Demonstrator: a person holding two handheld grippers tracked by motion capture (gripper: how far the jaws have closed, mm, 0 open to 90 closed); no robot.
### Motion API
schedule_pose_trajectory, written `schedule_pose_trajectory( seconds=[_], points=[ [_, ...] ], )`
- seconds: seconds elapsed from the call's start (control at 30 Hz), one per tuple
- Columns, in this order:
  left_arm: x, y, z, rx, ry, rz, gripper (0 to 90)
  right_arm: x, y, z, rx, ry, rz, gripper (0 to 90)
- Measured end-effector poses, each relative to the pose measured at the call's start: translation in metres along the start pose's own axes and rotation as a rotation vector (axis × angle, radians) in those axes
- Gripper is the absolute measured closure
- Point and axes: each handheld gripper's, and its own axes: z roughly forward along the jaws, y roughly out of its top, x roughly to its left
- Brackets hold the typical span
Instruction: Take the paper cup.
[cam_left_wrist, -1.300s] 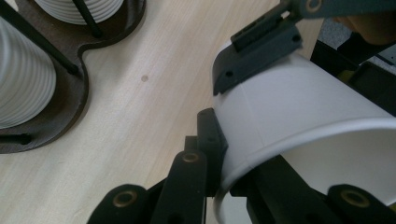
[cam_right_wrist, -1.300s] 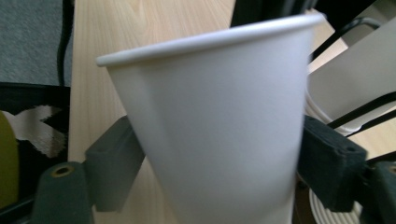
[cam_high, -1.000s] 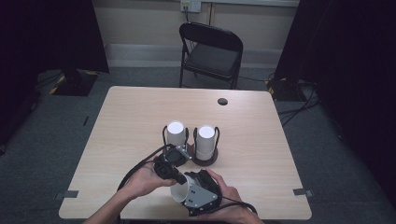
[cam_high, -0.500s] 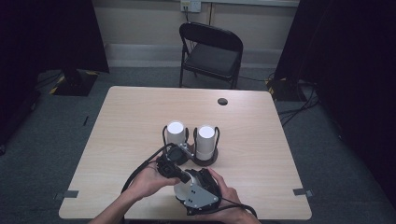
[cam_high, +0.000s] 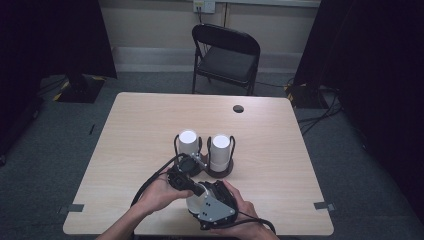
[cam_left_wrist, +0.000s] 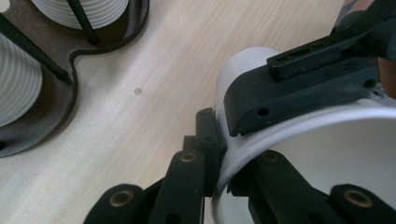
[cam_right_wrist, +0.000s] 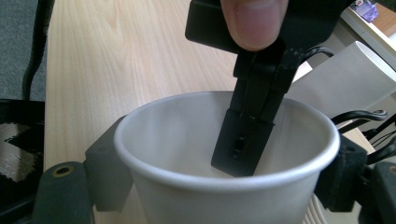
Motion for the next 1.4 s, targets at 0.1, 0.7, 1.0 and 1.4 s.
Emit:
schedule_pose_trajectory(
  seconds=[0.1, 0.7, 1.0, 1.4],
  points=[
    [0.0, -0.002, 0.0, -0.022, 0.004, -0.007, 86.0, 0.0, 0.0, 0.0, 0.001, -0.003, 0.003, 21.2],
    [0.002, -0.003, -0.007, -0.101, 0.074, -0.02, 70.5, -0.008, -0.004, -0.004, -0.011, -0.022, 0.044, 22.3],
    [0.004, -0.006, -0.012, -0.134, 0.103, -0.036, 59.4, -0.011, -0.006, -0.004, -0.012, -0.028, 0.056, 22.3],
    [0.005, -0.011, -0.019, -0.233, 0.175, -0.053, 41.5, -0.018, -0.012, -0.005, -0.008, -0.035, 0.102, 22.3]
  ],
)
